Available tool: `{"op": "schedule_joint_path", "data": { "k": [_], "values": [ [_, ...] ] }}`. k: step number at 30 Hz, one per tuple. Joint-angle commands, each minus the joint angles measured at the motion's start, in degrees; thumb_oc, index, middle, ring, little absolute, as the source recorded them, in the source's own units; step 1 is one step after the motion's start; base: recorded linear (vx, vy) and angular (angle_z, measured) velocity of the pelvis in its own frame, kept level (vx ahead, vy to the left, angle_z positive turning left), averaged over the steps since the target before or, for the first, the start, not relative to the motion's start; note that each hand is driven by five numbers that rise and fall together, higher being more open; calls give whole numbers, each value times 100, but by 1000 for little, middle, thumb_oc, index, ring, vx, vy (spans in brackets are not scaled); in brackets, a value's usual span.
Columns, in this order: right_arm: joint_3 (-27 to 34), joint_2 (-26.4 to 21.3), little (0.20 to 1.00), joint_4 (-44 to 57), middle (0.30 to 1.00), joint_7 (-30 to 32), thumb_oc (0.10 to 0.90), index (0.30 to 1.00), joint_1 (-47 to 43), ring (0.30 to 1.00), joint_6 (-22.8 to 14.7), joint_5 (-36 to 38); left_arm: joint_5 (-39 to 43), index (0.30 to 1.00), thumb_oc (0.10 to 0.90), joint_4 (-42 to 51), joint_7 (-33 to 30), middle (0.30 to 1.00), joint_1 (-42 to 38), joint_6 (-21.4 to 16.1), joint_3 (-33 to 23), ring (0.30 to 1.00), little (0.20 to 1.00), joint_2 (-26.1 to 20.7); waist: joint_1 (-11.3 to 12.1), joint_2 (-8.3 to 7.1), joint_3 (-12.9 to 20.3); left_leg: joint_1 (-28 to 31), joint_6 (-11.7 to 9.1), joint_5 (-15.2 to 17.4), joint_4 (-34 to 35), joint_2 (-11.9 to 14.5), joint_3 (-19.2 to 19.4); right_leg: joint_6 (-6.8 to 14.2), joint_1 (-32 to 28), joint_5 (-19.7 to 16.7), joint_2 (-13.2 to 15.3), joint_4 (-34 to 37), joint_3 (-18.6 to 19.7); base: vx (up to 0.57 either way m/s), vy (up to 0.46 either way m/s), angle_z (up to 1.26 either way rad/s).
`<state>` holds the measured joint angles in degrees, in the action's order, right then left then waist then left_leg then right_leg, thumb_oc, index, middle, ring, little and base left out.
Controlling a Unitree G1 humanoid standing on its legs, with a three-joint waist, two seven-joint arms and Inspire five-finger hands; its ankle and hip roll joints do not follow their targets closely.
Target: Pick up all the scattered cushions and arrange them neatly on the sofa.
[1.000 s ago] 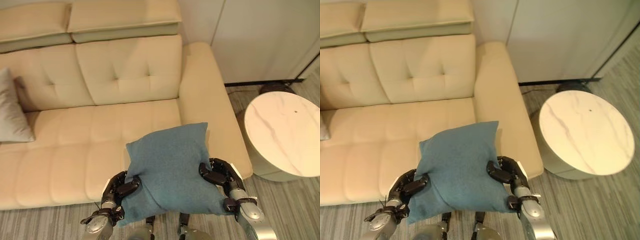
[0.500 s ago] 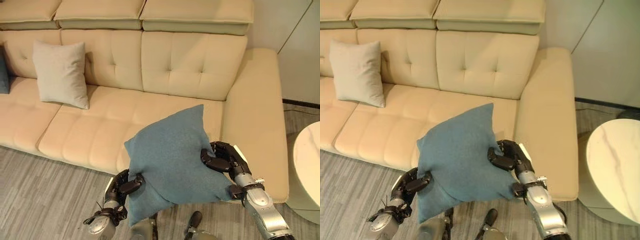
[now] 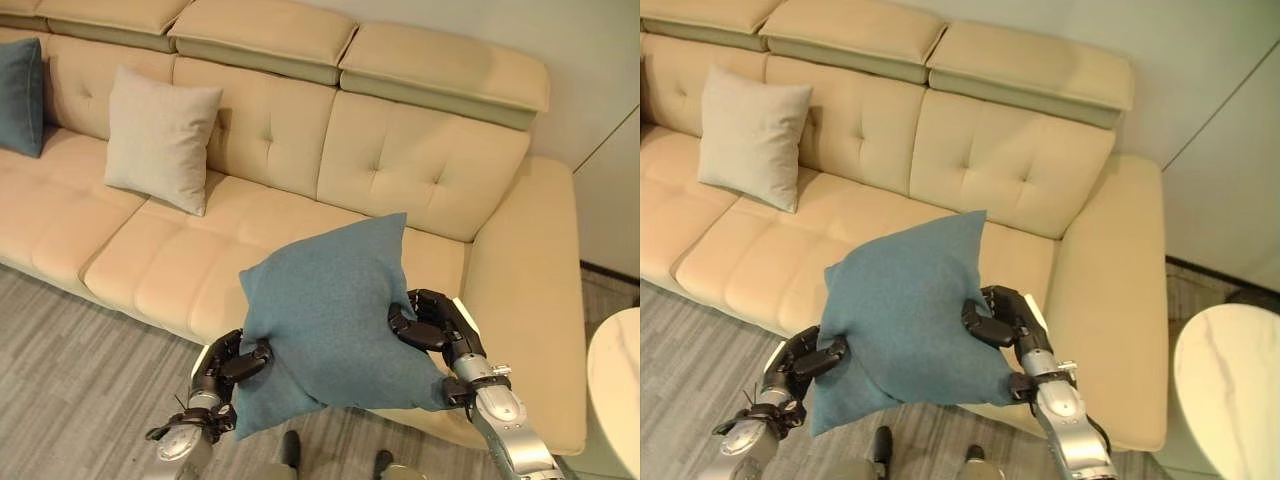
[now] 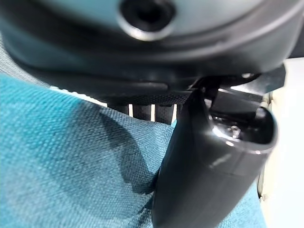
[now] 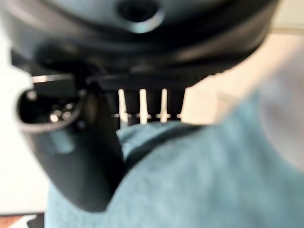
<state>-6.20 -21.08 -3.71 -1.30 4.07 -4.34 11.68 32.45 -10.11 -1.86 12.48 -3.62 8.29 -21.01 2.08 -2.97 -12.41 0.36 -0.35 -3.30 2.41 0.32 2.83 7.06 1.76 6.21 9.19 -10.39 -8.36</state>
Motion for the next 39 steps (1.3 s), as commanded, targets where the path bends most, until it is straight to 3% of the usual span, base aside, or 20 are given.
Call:
{"op": "schedule_joint_path", "data": {
  "k": [1, 3, 8, 9, 11, 13, 14, 18, 21, 22, 23, 25, 26, 29, 31, 34, 35, 39],
  "values": [
    [-154, 156, 300, 689, 300, -236, 400, 300, -407, 300, -668, 137, -39, 300, 400, 1282, 497, 300, -528, -790, 215, 300, 300, 273, -189, -92, 542, -107, 241, 638, -117, -372, -156, -93, 657, -455, -691, 264, 262, 111, -13, 17],
    [-168, 177, 300, 638, 300, -257, 400, 300, -392, 300, -685, 223, -60, 300, 400, 1271, 468, 300, -556, -796, 227, 300, 300, 282, -230, -100, 476, -57, 226, 657, -150, -429, -297, -75, 876, -549, -764, 228, 213, 94, -20, 15],
    [-67, 194, 300, 657, 300, -269, 400, 300, -212, 300, -725, 308, 27, 300, 400, 1293, 560, 300, -444, -808, 220, 300, 300, 407, -303, -175, 521, -33, 73, 919, -527, -541, -470, -159, 524, -580, -691, 594, 188, 167, -96, 64],
    [-32, 157, 300, 700, 300, -256, 400, 300, -172, 300, -751, 343, 51, 300, 400, 1344, 583, 300, -406, -802, 236, 300, 300, 433, -331, -206, 530, -136, -55, 1110, -1042, -521, -356, -208, 333, -553, -651, 728, 162, 116, -80, 11],
    [8, 137, 300, 724, 300, -269, 400, 300, -157, 300, -765, 376, 72, 300, 400, 1372, 608, 300, -375, -801, 239, 300, 300, 460, -357, -226, 518, -282, -137, 1215, -1436, -455, -240, -250, 192, -533, -641, 817, 130, 123, -95, 39],
    [16, 106, 300, 725, 300, -251, 400, 300, -164, 300, -770, 409, 120, 300, 400, 1382, 619, 300, -381, -807, 248, 300, 300, 476, -359, -229, 471, -477, -243, 1130, -1921, -386, -147, -288, 99, -526, -622, 862, 88, 94, -84, 38],
    [57, 47, 300, 733, 300, -210, 400, 300, -178, 300, -740, 454, 172, 300, 400, 1371, 607, 300, -409, -788, 271, 300, 300, 494, -357, -274, 389, -801, -288, 994, -2516, -117, 231, -388, -110, -426, -574, 925, -40, 116, -89, 32],
    [110, 19, 300, 759, 300, -184, 400, 300, -118, 300, -687, 438, 146, 300, 400, 1374, 653, 300, -385, -682, 316, 300, 300, 430, -356, -355, 442, -1021, -188, 1004, -2073, 112, 298, -372, -265, -279, -535, 982, -109, 163, -26, 41],
    [120, 35, 300, 730, 300, -152, 400, 300, -103, 300, -679, 470, 107, 300, 400, 1432, 612, 300, -367, -658, 309, 300, 300, 398, -310, -325, 458, -1134, -295, 571, -1411, 224, 17, -350, -338, -168, -597, 968, -22, 166, 62, 5],
    [120, 35, 300, 730, 300, -152, 400, 300, -103, 300, -679, 470, 106, 300, 400, 1433, 611, 300, -366, -658, 310, 300, 300, 397, -312, -329, 457, -1122, -297, 559, -1390, 219, 16, -350, -340, -165, -592, 966, -24, 164, 104, 13],
    [116, 49, 300, 709, 300, -117, 400, 300, -110, 300, -688, 467, 105, 300, 400, 1480, 556, 300, -374, -668, 293, 300, 300, 388, -263, -296, 437, -1234, -372, 282, -1053, 256, -237, -334, -412, -72, -637, 935, 64, 119, 79, 10],
    [115, 59, 300, 717, 300, -100, 400, 300, -109, 300, -702, 474, 103, 300, 400, 1492, 534, 300, -381, -671, 295, 300, 300, 389, -247, -296, 417, -1287, -389, 206, -1016, 244, -291, -330, -436, -36, -627, 894, 88, 200, 158, -24],
    [125, 68, 300, 737, 300, -129, 400, 300, -66, 300, -714, 384, 103, 300, 400, 1489, 583, 300, -387, -676, 325, 300, 300, 381, -261, -238, 511, -1081, -358, 276, -722, 284, -342, -286, -505, 79, -613, 822, 157, 223, 186, -42],
    [125, 74, 300, 732, 300, -135, 400, 300, -31, 300, -680, 327, 84, 300, 400, 1504, 594, 300, -382, -660, 383, 300, 300, 342, -268, -252, 566, -1011, -299, 298, -792, 193, -337, -227, -530, 106, -515, 671, 221, 266, 262, -38],
    [89, 171, 300, 788, 300, -165, 400, 300, -15, 300, -661, 264, 17, 300, 400, 1519, 594, 300, -412, -657, 399, 300, 300, 247, -279, -275, 654, -795, -121, 429, -690, 57, -160, -75, -466, 129, -332, 262, 359, 249, 296, -22],
    [30, 217, 300, 785, 300, -195, 400, 300, -52, 300, -651, 192, -27, 300, 400, 1519, 571, 300, -450, -663, 396, 300, 300, 190, -291, -279, 651, -658, 2, 489, -627, -15, -57, 41, -246, -71, -225, -238, 490, 105, 212, -28],
    [-45, 257, 300, 807, 300, -216, 400, 300, -130, 300, -637, 123, -68, 300, 400, 1532, 534, 300, -496, -691, 385, 300, 300, 115, -315, -255, 567, -549, 128, 533, -574, -71, 30, 169, 63, -441, -143, -818, 568, 32, 152, -16],
    [-124, 336, 300, 806, 300, -210, 400, 300, -187, 300, -667, 75, -153, 300, 400, 1531, 494, 300, -519, -765, 342, 300, 300, 66, -303, -179, 493, -357, 201, 610, -458, -45, 201, 188, 384, -566, -5, -1243, 373, 73, 160, -23]
  ]
}}
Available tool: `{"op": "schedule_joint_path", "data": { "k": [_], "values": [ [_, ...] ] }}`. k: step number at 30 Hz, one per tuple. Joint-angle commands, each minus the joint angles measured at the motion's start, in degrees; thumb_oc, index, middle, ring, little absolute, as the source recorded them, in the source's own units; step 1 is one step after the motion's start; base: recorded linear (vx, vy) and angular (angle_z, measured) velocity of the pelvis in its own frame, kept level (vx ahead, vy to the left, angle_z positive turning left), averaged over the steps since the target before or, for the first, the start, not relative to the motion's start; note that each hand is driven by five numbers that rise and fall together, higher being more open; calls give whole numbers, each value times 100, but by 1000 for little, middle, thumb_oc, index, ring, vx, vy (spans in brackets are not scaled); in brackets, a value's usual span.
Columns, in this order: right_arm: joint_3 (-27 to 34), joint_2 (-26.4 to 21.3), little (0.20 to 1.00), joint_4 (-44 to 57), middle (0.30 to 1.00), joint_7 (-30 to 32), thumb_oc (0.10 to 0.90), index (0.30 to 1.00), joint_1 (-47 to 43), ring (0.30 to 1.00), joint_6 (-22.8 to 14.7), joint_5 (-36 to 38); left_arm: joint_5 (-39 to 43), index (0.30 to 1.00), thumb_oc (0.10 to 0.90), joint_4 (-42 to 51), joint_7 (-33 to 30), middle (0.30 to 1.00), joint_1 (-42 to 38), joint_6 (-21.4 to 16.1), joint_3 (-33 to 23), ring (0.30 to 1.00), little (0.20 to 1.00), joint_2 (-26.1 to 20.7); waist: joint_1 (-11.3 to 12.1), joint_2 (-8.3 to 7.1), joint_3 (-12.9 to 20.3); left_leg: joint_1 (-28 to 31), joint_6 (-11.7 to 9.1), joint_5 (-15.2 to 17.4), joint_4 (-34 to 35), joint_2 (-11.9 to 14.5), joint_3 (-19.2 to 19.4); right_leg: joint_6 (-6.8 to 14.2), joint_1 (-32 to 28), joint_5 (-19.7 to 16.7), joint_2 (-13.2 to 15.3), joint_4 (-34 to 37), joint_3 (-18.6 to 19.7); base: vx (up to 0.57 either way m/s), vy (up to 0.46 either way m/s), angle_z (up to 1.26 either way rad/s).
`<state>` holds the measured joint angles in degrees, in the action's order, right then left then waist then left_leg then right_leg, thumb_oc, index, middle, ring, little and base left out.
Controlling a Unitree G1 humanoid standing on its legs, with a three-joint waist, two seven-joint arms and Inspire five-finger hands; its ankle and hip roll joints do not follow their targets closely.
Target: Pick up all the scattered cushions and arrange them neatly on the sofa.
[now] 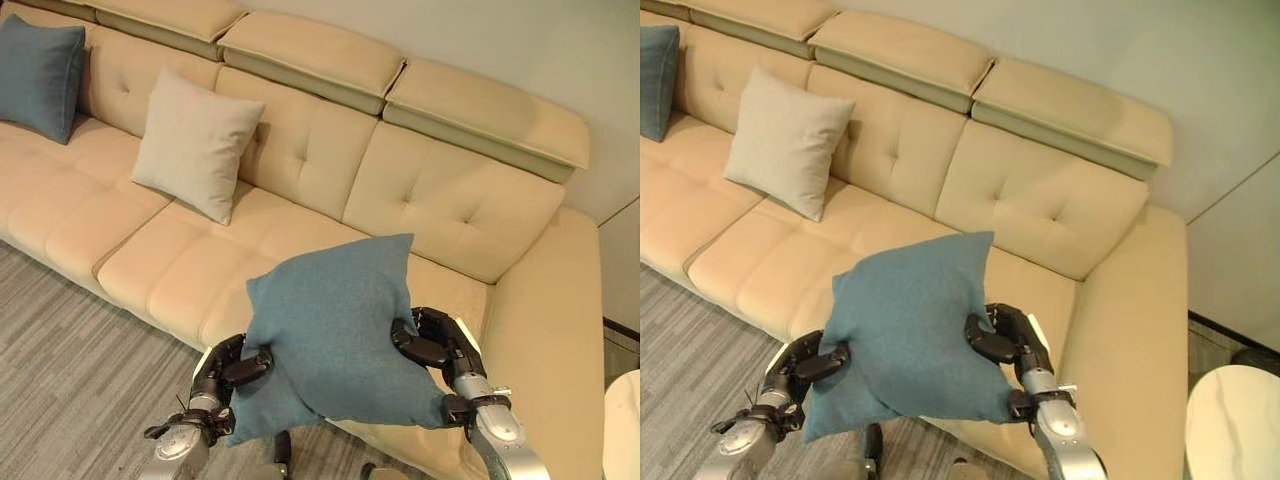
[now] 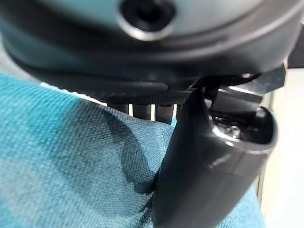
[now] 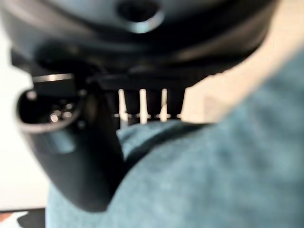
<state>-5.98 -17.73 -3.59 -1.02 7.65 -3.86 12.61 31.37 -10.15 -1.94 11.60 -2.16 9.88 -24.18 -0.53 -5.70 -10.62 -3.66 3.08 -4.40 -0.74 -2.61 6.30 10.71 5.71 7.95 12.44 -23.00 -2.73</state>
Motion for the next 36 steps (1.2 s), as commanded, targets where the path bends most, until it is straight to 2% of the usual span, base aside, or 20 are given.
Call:
{"op": "schedule_joint_path", "data": {
  "k": [1, 3, 4, 5, 6, 7, 10, 11, 13, 14, 15, 16, 18, 20, 23, 26, 27, 28, 32, 36],
  "values": [
    [-158, 5, 300, 790, 300, -253, 400, 300, -543, 300, -705, -35, -55, 300, 400, 1523, 512, 300, -418, -910, 176, 300, 300, 389, -54, 100, 320, 122, -135, 735, -81, 235, -134, -209, 40, -716, -369, 60, -250, 101, 72, -38],
    [-185, -34, 300, 771, 300, -287, 400, 300, -562, 300, -689, -34, -51, 300, 400, 1506, 520, 300, -369, -916, 154, 300, 300, 415, -100, 111, 313, 298, -132, 761, 75, 195, -147, -278, 146, -572, -589, 312, -320, 176, 87, -35],
    [-191, -62, 300, 741, 300, -298, 400, 300, -586, 300, -686, 28, -25, 300, 400, 1493, 533, 300, -322, -897, 154, 300, 300, 457, -128, 92, 314, 383, -122, 797, 131, 134, -144, -362, 218, -481, -803, 729, -410, 149, 46, -25],
    [-192, -63, 300, 740, 300, -298, 400, 300, -586, 300, -686, 29, -25, 300, 400, 1493, 534, 300, -321, -897, 154, 300, 300, 458, -129, 98, 308, 397, -125, 801, 137, 141, -146, -364, 201, -483, -810, 742, -413, 181, 27, -24],
    [-186, -89, 300, 691, 300, -284, 400, 300, -601, 300, -689, 71, -15, 300, 400, 1464, 519, 300, -308, -879, 120, 300, 300, 498, -139, 60, 306, 489, -119, 869, 167, 57, -161, -406, 311, -594, -932, 1178, -576, 92, 0, -17],
    [-187, -90, 300, 690, 300, -284, 400, 300, -602, 300, -690, 71, -15, 300, 400, 1464, 519, 300, -308, -879, 120, 300, 300, 500, -142, 67, 304, 494, -121, 873, 168, 63, -165, -407, 297, -600, -938, 1193, -581, 139, 2, -15],
    [-187, -85, 300, 675, 300, -288, 400, 300, -623, 300, -718, 95, 9, 300, 400, 1415, 510, 300, -353, -906, 79, 300, 300, 572, -158, 40, 246, 622, -121, 1037, 96, -10, -188, -400, 470, -796, -920, 1558, -976, 140, -39, -7],
    [-143, -100, 300, 667, 300, -282, 400, 300, -559, 300, -748, 39, -60, 300, 400, 1413, 567, 300, -349, -917, 86, 300, 300, 616, -203, 2, 276, 665, -116, 1164, -61, -67, -251, -456, 337, -774, -976, 1665, -808, 207, -89, -2],
    [-138, -146, 300, 636, 300, -275, 400, 300, -559, 300, -787, 2, -38, 300, 400, 1407, 579, 300, -359, -940, 85, 300, 300, 652, -198, -14, 305, 656, -146, 1258, -251, -76, -250, -490, 257, -788, -976, 1698, -768, 185, -76, 20],
    [-64, -195, 300, 689, 300, -252, 400, 300, -477, 300, -786, 11, 45, 300, 400, 1467, 628, 300, -312, -938, 120, 300, 300, 710, -208, -16, 371, 670, -293, 1474, -685, -32, -117, -570, -23, -686, -942, 1804, -861, 206, -83, 15],
    [-18, -212, 300, 705, 300, -247, 400, 300, -458, 300, -790, 34, 70, 300, 400, 1486, 647, 300, -278, -934, 134, 300, 300, 741, -232, -38, 410, 595, -393, 1457, -999, 8, -55, -618, -126, -662, -924, 1848, -868, 205, -84, 4],
    [-17, -214, 300, 708, 300, -247, 400, 300, -454, 300, -789, 34, 70, 300, 400, 1488, 648, 300, -276, -934, 136, 300, 300, 741, -234, -30, 408, 575, -398, 1483, -1047, 19, -57, -622, -131, -664, -933, 1854, -873, 116, -56, 2],
    [38, -313, 300, 674, 300, -203, 400, 300, -481, 300, -757, 120, 73, 300, 400, 1466, 640, 300, -297, -940, 201, 300, 300, 772, -229, -12, 355, 250, -632, 1170, -2095, 176, 22, -754, -438, -604, -942, 1976, -831, 110, -39, 0],
    [51, -310, 300, 667, 300, -213, 400, 300, -460, 300, -733, 163, 57, 300, 400, 1462, 635, 300, -315, -937, 202, 300, 300, 762, -218, -9, 341, 144, -653, 1091, -2213, 216, 6, -775, -500, -586, -953, 2018, -794, 70, -4, -17],
    [64, -311, 300, 668, 300, -205, 400, 300, -429, 300, -703, 198, 64, 300, 400, 1522, 622, 300, -292, -920, 199, 300, 300, 764, -194, -56, 374, -96, -575, 1239, -1860, 306, -105, -727, -583, -566, -925, 2163, -654, 99, 38, -32],
    [50, -296, 300, 632, 300, -172, 400, 300, -382, 300, -729, 242, 73, 300, 400, 1610, 585, 300, -255, -926, 186, 300, 300, 750, -121, 17, 414, -211, -665, 792, -734, 508, -657, -652, -708, -540, -1005, 2352, -382, 160, 111, -26],
    [48, -301, 300, 619, 300, -137, 400, 300, -388, 300, -762, 249, 97, 300, 400, 1635, 543, 300, -277, -947, 197, 300, 300, 749, -85, 52, 378, -259, -710, 623, -574, 539, -826, -652, -755, -510, -1016, 2347, -310, 111, 94, -60],
    [55, -311, 300, 620, 300, -128, 400, 300, -382, 300, -746, 236, 114, 300, 400, 1641, 551, 300, -277, -959, 203, 300, 300, 756, -84, 82, 380, -198, -708, 614, -417, 548, -877, -659, -782, -485, -1031, 2355, -265, 74, 64, -72],
    [90, -298, 300, 604, 300, -121, 400, 300, -287, 300, -725, 163, 77, 300, 400, 1671, 571, 300, -224, -934, 227, 300, 300, 724, -120, 150, 501, 56, -702, 596, -149, 559, -837, -622, -920, -455, -972, 2406, -195, 149, 148, -52],
    [77, -223, 300, 581, 300, -74, 400, 300, -348, 300, -667, 65, -10, 300, 400, 1682, 546, 300, -262, -945, 231, 300, 300, 577, -146, 202, 584, 302, -553, 661, 72, 416, -640, -501, -920, -514, -801, 2380, 26, 122, 199, -25]
  ]
}}
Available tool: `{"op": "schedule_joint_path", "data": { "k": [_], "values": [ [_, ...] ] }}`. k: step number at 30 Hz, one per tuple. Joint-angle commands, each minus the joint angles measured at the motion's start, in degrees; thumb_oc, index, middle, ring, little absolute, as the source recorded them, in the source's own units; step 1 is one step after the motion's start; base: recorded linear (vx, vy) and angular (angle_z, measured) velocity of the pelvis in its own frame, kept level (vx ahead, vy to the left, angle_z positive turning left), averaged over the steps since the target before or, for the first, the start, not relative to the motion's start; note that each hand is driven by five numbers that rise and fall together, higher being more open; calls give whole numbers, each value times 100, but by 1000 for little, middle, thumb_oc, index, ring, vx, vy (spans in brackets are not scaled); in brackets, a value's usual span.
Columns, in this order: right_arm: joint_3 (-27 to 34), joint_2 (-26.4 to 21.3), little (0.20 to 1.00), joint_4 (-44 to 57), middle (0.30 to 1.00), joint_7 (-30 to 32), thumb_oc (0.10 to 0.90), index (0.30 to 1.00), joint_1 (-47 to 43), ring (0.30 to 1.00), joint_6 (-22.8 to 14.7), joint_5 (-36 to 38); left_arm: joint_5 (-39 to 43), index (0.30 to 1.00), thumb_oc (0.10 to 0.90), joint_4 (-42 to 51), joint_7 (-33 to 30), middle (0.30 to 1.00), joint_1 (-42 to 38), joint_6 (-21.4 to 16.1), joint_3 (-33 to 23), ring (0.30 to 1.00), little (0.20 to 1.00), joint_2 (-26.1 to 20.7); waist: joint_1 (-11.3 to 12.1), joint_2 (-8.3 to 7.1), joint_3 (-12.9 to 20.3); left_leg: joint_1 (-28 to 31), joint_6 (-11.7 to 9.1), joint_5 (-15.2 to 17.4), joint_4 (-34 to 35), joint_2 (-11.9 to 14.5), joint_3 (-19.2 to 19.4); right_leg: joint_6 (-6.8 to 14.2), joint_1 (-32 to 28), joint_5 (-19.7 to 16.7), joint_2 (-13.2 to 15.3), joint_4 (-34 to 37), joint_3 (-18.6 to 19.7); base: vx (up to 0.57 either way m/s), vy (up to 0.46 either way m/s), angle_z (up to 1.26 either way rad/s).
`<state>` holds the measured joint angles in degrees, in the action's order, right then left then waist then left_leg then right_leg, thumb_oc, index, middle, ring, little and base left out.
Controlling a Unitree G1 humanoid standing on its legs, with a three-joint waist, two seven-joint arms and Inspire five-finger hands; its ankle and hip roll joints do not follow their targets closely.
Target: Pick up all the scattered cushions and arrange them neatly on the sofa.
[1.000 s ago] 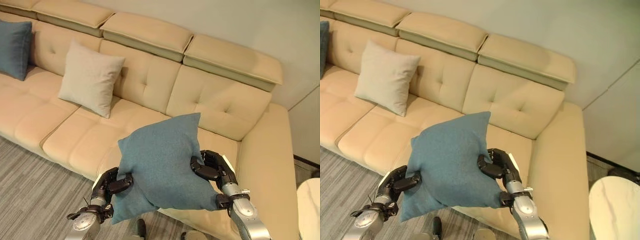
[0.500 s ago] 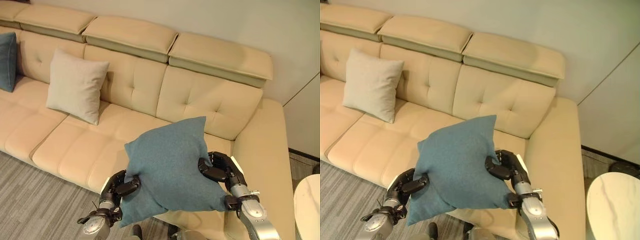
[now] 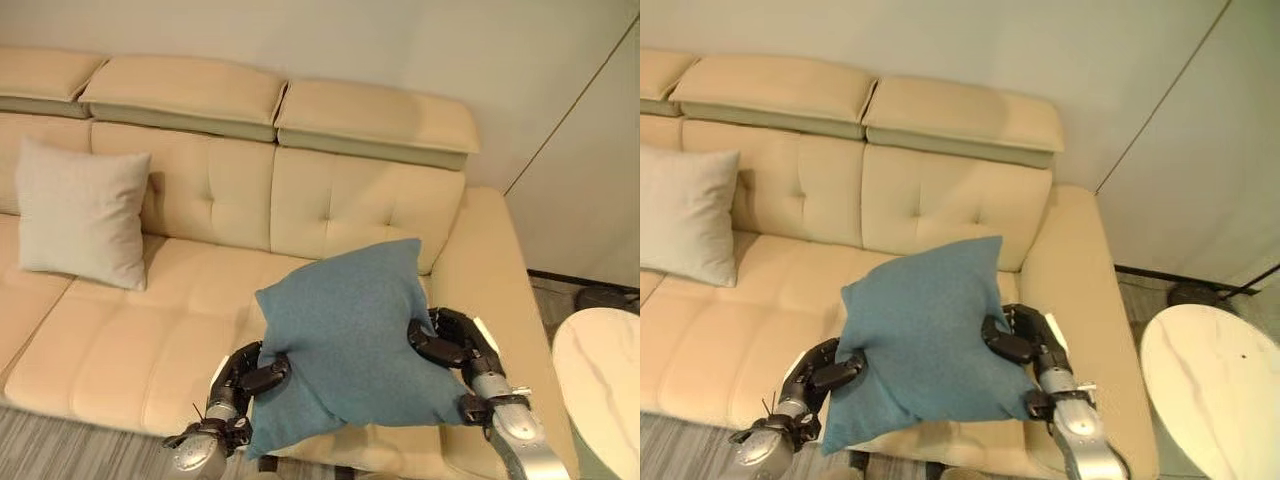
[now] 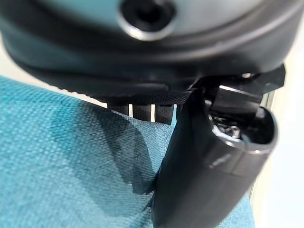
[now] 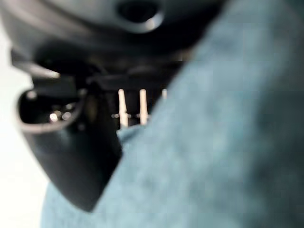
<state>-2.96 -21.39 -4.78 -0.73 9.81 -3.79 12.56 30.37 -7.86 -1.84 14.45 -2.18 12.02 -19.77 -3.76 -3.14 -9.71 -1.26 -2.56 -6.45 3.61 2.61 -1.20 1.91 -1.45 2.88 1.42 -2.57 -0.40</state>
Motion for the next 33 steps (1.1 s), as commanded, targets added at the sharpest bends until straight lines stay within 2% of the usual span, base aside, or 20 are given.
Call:
{"op": "schedule_joint_path", "data": {
  "k": [1, 4, 7, 14, 16, 17, 19, 20, 21, 23, 24, 25, 30, 31, 33],
  "values": [
    [-225, 145, 300, 700, 300, -103, 400, 300, -565, 300, -674, 69, 89, 300, 400, 1452, 537, 300, -548, -944, 17, 300, 300, 136, 190, -55, 489, 71, 12, 866, -356, -107, 124, 381, -205, -7, 302, 336, -194, 71, 163, -25],
    [-217, 226, 300, 698, 300, -37, 400, 300, -674, 300, -660, -29, -19, 300, 400, 1470, 448, 300, -638, -996, -44, 300, 300, 53, 176, -9, 540, 188, 118, 916, -218, -181, 304, 477, -133, -50, 389, 299, -88, 54, 139, -27],
    [-229, 362, 300, 680, 300, 146, 400, 300, -905, 300, -694, -142, -81, 300, 400, 1459, 219, 300, -849, -1095, -135, 300, 300, 0, 158, 55, 519, 246, 230, 913, -41, -230, 519, 594, 134, -41, 437, -28, 28, 26, 131, -26],
    [-311, 365, 300, 744, 300, 576, 400, 300, -1517, 300, -813, -495, -367, 300, 400, 1424, -238, 300, -1556, -1347, -166, 300, 300, -125, 125, 77, 455, -6, 268, 870, 53, -257, 626, 631, 471, -163, 522, 119, 103, -28, 29, -18],
    [-380, 330, 300, 740, 300, 863, 400, 300, -1940, 300, -890, -695, -614, 300, 400, 1416, -502, 300, -2039, -1452, -145, 300, 300, -256, 111, 107, 422, -278, 260, 823, 65, -249, 640, 628, 718, -231, 537, 197, 91, -133, -3, -10],
    [-475, 278, 300, 692, 300, 1147, 400, 300, -2402, 300, -939, -834, -778, 300, 400, 1367, -792, 300, -2600, -1551, -73, 300, 300, -355, 116, 140, 383, -555, 246, 740, 83, -239, 598, 615, 979, -296, 527, 237, 76, -141, -15, -2],
    [-513, 251, 300, 618, 300, 1272, 400, 300, -2636, 300, -945, -882, -862, 300, 400, 1309, -929, 300, -2898, -1601, -33, 300, 300, -402, 114, 161, 377, -715, 236, 692, 82, -237, 581, 605, 1114, -318, 526, 232, 47, -103, -19, 2],
    [-565, 217, 300, 528, 300, 1434, 400, 300, -2926, 300, -972, -958, -919, 300, 400, 1229, -1068, 300, -3273, -1659, 40, 300, 300, -423, 113, 176, 348, -869, 226, 635, 83, -243, 547, 595, 1263, -341, 521, 221, 8, -144, -39, 7],
    [-679, 136, 300, 305, 300, 1729, 400, 300, -3499, 300, -984, -1110, -1022, 300, 400, 1013, -1338, 300, -4037, -1766, 215, 300, 300, -482, 114, 201, 293, -1127, 182, 534, 93, -252, 483, 592, 1508, -379, 522, 188, -38, -133, -43, 7],
    [-769, -50, 300, 31, 300, 2012, 400, 300, -4058, 300, -944, -1239, -1119, 300, 400, 777, -1594, 300, -4726, -1845, 386, 300, 300, -588, 136, 234, 258, -1324, 138, 447, 118, -255, 420, 590, 1712, -409, 526, 156, -78, -85, -35, 20],
    [-766, -55, 300, 7, 300, 2020, 400, 300, -4093, 300, -952, -1239, -1120, 300, 400, 752, -1600, 300, -4765, -1855, 392, 300, 300, -586, 135, 238, 251, -1346, 137, 443, 115, -255, 414, 590, 1734, -408, 526, 148, -84, -36, -39, 29],
    [-861, -247, 300, -227, 300, 2273, 400, 300, -4557, 300, -911, -1429, -1177, 300, 400, 544, -1806, 300, -5323, -1902, 538, 300, 300, -649, 162, 258, 219, -1482, 99, 368, 127, -264, 375, 583, 1874, -405, 518, 98, -120, -10, -28, 17],
    [-957, -583, 300, -611, 300, 2664, 400, 300, -5318, 300, -808, -1757, -1291, 300, 400, 152, -2115, 300, -6203, -1957, 748, 300, 300, -731, 190, 293, 124, -1661, 44, 286, 139, -261, 284, 570, 2071, -371, 512, -24, -160, 0, -41, 13],
    [-1119, -821, 300, -1030, 300, 3060, 400, 300, -6018, 300, -677, -2051, -1437, 300, 400, -385, -2446, 300, -6985, -1899, 992, 300, 300, -809, 215, 336, 37, -1758, 9, 256, 139, -258, 222, 559, 2198, -306, 508, -142, -174, -5, -38, 14],
    [-1164, -865, 300, -1212, 300, 3280, 400, 300, -6302, 300, -630, -2170, -1544, 300, 400, -612, -2608, 300, -7290, -1841, 1076, 300, 300, -819, 222, 359, -10, -1806, -5, 234, 139, -261, 199, 559, 2264, -293, 501, -189, -166, -7, -39, 13]
  ]
}}
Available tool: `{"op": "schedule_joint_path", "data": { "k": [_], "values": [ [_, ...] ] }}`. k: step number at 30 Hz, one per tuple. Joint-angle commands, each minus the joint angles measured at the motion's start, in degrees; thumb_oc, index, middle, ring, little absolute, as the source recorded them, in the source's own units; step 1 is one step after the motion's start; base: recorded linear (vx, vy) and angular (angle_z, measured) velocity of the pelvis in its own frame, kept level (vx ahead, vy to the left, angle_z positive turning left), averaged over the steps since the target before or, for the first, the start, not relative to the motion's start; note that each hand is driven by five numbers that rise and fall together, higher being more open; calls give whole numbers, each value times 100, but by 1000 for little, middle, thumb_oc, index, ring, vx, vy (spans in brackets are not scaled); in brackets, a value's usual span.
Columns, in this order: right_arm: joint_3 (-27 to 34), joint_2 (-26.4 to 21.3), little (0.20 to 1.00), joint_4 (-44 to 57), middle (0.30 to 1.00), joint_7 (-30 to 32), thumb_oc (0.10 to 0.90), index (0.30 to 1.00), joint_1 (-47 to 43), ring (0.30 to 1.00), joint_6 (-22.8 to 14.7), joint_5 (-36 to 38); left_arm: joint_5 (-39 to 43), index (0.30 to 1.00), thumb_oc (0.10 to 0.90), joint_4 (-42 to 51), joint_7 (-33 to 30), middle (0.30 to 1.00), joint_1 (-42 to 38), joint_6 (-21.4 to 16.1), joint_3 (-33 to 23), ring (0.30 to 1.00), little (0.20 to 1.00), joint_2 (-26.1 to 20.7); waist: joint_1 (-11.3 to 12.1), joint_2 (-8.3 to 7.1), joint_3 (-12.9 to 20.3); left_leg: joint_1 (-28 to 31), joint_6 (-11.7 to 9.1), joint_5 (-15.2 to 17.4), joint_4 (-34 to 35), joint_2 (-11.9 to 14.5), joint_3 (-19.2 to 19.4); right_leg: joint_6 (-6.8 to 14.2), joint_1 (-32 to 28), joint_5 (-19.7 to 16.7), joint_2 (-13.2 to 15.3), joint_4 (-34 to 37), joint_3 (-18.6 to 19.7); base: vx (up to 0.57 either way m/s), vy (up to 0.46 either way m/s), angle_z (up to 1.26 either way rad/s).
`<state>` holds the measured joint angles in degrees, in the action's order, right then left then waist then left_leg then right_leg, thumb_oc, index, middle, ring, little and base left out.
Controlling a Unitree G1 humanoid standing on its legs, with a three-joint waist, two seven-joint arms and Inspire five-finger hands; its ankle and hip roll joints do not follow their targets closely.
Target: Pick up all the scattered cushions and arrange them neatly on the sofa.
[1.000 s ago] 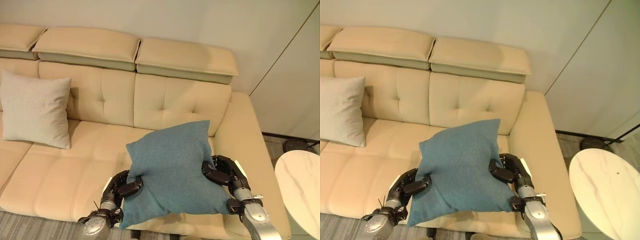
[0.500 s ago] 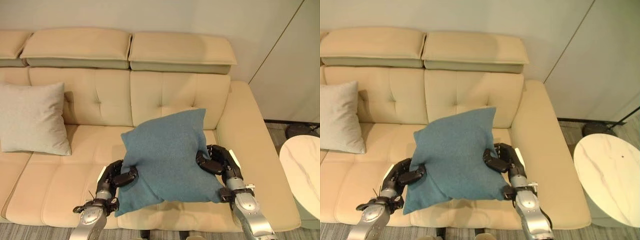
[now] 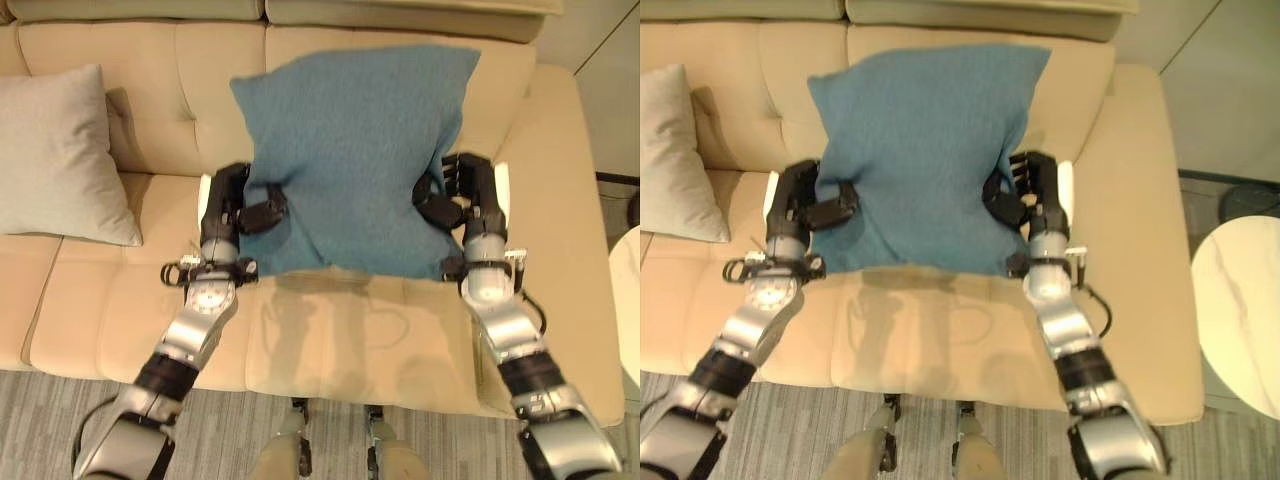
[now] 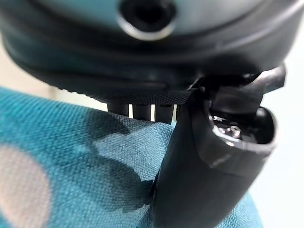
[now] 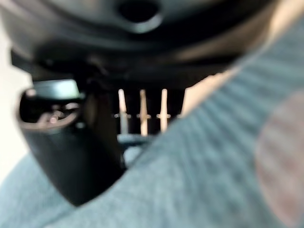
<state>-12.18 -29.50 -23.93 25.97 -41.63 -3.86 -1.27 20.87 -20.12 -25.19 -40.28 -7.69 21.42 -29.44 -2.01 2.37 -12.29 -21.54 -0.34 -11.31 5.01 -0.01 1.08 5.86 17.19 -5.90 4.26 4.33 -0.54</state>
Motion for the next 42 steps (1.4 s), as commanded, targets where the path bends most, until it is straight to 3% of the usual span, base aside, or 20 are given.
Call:
{"op": "schedule_joint_path", "data": {
  "k": [1, 3, 4, 5, 6, 10, 17, 21, 28, 36, 38, 40, 41, 42],
  "values": [
    [-344, -105, 300, 407, 300, 827, 400, 300, -1530, 300, -509, -916, -732, 300, 400, 259, -443, 300, -2255, -1197, 225, 300, 300, 150, 60, -146, 191, 116, -249, 657, -1, -5, -65, 163, 519, 553, 200, -909, -153, -13, -23, 12],
    [-470, -141, 300, 41, 300, 931, 400, 300, -1835, 300, -401, -892, -761, 300, 400, -143, -546, 300, -2601, -1105, 361, 300, 300, 216, 57, -109, 131, 77, -267, 657, -1, -8, -89, 163, 592, 611, 196, -987, -163, -13, -6, 4],
    [-599, -184, 542, -250, 542, 972, 562, 542, -2160, 542, -376, -778, -695, 300, 400, -461, -562, 300, -2926, -1097, 472, 300, 300, 236, 56, -88, 89, 4, -278, 605, -1, -10, -106, 162, 662, 579, 185, -1008, -164, -20, -14, 3],
    [-699, -185, 813, -537, 813, 979, 742, 813, -2378, 813, -295, -646, -666, 651, 634, -816, -580, 651, -3148, -1005, 568, 651, 651, 223, 52, -70, 69, -13, -285, 626, -1, -18, -125, 162, 683, 620, 182, -1042, -157, -60, -8, 3],
    [-991, -302, 900, -1118, 900, 901, 800, 900, -2889, 900, -223, -353, -506, 900, 800, -1466, -510, 900, -3673, -887, 798, 900, 900, 245, 40, -18, -21, -101, -304, 558, -1, -24, -146, 157, 765, 593, 177, -1083, -169, -35, -12, 2],
    [-1186, -433, 900, -1387, 900, 661, 800, 900, -3097, 900, -12, -126, -609, 900, 800, -2032, -347, 900, -4047, -590, 984, 900, 900, 31, 22, 64, -181, -157, -339, 508, -1, -38, -196, 148, 879, 626, 160, -1207, -203, -32, -12, 4],
    [-1356, -553, 900, -1187, 900, 249, 800, 900, -2782, 900, 23, -168, -337, 900, 800, -2088, -117, 900, -3496, -578, 720, 900, 900, -103, 15, 66, -262, -165, -361, 502, -1, -26, -176, 143, 922, 599, 137, -1192, -201, -11, -20, 14],
    [-991, -574, 900, -800, 900, 39, 800, 900, -1749, 900, 30, -280, -224, 900, 800, -1347, 59, 900, -2000, -613, 199, 900, 900, -12, 23, 47, -338, -90, -368, 510, -1, 1, -178, 108, 811, 622, 105, -1148, -200, -3, -12, -1],
    [-510, -547, 900, -571, 900, -127, 800, 900, -864, 900, -103, -218, -368, 900, 800, -1084, 229, 900, -1054, -544, -164, 900, 900, -54, 7, 9, -373, -4, -382, 526, -1, 40, -137, 82, 741, 636, 93, -1129, -197, -17, -2, -11],
    [319, -832, 900, 147, 900, -551, 800, 900, 684, 900, -237, 0, -320, 900, 800, -422, 535, 900, 234, -589, -998, 900, 900, -595, -41, -85, -208, 285, -379, 619, -1, 76, -52, 76, 348, 625, 78, -925, -201, 3, 1, 1],
    [607, -861, 900, 414, 900, -750, 800, 900, 1255, 900, -279, 64, -378, 900, 800, -102, 665, 900, 810, -602, -1278, 900, 900, -668, -66, -116, -109, 359, -368, 631, -1, 92, -25, 75, 210, 589, 67, -822, -208, 37, -15, -5],
    [1187, -697, 900, 682, 900, -1123, 800, 900, 2550, 900, -375, 115, -706, 900, 800, 494, 990, 900, 2285, -572, -1834, 900, 900, -565, -112, -210, 65, 667, -334, 744, -1, 87, -11, 84, -212, 600, 24, -616, -250, 70, -39, -7],
    [1191, -693, 900, 707, 900, -1127, 800, 900, 2581, 900, -367, 111, -711, 900, 800, 524, 991, 900, 2321, -559, -1841, 900, 900, -563, -114, -209, 88, 650, -334, 725, -1, 87, -12, 83, -208, 569, 22, -591, -252, 65, -35, -1],
    [1435, -515, 900, 640, 900, -1297, 800, 900, 3170, 900, -385, 97, -993, 900, 800, 603, 1185, 900, 3037, -499, -2060, 900, 900, -469, -130, -250, 174, 806, -314, 774, -1, 101, 0, 91, -386, 572, 7, -513, -279, 43, -27, 3]
  ]
}}
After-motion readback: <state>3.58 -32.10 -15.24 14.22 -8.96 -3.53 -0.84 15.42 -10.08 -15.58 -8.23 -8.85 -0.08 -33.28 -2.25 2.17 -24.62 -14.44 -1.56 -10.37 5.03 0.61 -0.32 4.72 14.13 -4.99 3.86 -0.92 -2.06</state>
